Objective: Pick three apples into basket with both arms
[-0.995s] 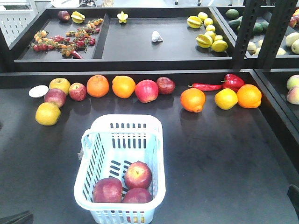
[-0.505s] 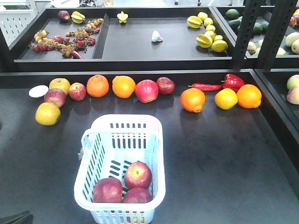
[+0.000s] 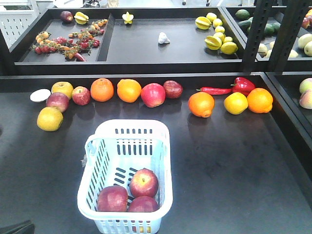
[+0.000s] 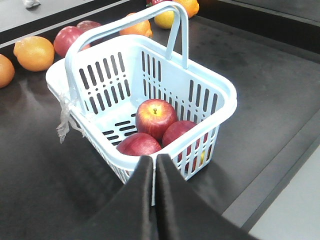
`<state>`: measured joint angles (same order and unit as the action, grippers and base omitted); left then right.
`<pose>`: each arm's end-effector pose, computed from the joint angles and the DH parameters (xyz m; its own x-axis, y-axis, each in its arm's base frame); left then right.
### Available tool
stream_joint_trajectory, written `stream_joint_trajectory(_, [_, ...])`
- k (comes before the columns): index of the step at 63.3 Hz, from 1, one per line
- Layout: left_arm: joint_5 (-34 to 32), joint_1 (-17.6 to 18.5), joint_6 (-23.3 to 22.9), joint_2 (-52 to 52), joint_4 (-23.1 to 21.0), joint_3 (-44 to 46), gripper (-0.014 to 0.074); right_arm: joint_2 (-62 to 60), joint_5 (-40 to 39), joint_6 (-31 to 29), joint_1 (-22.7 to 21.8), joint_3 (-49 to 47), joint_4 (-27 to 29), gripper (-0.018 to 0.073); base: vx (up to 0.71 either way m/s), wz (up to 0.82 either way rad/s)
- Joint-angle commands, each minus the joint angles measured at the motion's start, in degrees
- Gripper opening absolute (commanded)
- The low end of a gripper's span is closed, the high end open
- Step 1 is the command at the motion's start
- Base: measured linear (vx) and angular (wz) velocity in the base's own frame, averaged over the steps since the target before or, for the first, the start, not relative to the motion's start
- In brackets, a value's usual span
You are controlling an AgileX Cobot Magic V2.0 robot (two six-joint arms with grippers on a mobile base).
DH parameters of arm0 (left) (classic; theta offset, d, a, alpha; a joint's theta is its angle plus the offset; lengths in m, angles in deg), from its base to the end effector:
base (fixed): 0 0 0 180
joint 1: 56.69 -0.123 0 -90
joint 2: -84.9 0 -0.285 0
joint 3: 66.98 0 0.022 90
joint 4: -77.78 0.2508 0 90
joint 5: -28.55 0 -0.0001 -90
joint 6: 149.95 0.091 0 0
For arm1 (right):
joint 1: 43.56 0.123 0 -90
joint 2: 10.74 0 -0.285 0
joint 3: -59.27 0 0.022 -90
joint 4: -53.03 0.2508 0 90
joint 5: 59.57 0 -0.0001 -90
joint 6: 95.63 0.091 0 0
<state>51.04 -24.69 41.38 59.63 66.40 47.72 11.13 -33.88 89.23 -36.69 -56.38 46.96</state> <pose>0.0616 -0.0466 0.2291 -0.3185 0.2154 -0.9231 0.5920 0.8058 -0.0163 0.0687 0.0041 0.2338 -0.3676 -0.0551 -0.9284 -0.0812 0.9963 -0.0270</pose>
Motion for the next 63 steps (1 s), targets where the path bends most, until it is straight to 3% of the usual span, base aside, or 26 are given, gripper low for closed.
stream_joint_trajectory(1, [-4.24,0.13,-0.24,-0.4,-0.46,1.56,-0.0006,0.47,-4.13,-0.08,-0.44,-1.48,-0.34,-0.0009,0.0,0.0])
stream_joint_trajectory(14, [-17.16,-1.45,0.15,1.49,10.21,-2.73,-0.0006,0.47,-4.13,-0.08,-0.44,-1.48,-0.34,-0.0009,0.0,0.0])
stream_joint_trajectory(19, [-20.69,-5.37,0.15,3.69,9.03,-4.24,-0.0006,0.47,-4.08,-0.08,-0.44,-1.48,-0.34,-0.0009,0.0,0.0])
stream_joint_trajectory(26, [-20.8,-11.13,0.09,5.54,6.36,-6.28,-0.0006,0.47,-4.08,-0.08,-0.44,-1.48,-0.34,-0.0009,0.0,0.0])
stream_joint_trajectory(39, [-20.45,-19.41,-1.05,11.0,6.38,-10.78,-0.0006,0.47,-4.08,-0.08,-0.44,-1.48,-0.34,-0.0009,0.0,0.0])
stream_joint_trajectory(52, [-18.79,-23.88,-9.2,16.86,7.16,-14.25,-0.0006,0.47,-4.08,-0.08,-0.44,-1.48,-0.34,-0.0009,0.0,0.0])
stream_joint_trajectory(63, [-18.45,-25.62,-12.03,19.08,8.59,-14.25,-0.0006,0.47,-4.08,-0.08,-0.44,-1.48,-0.34,-0.0009,0.0,0.0])
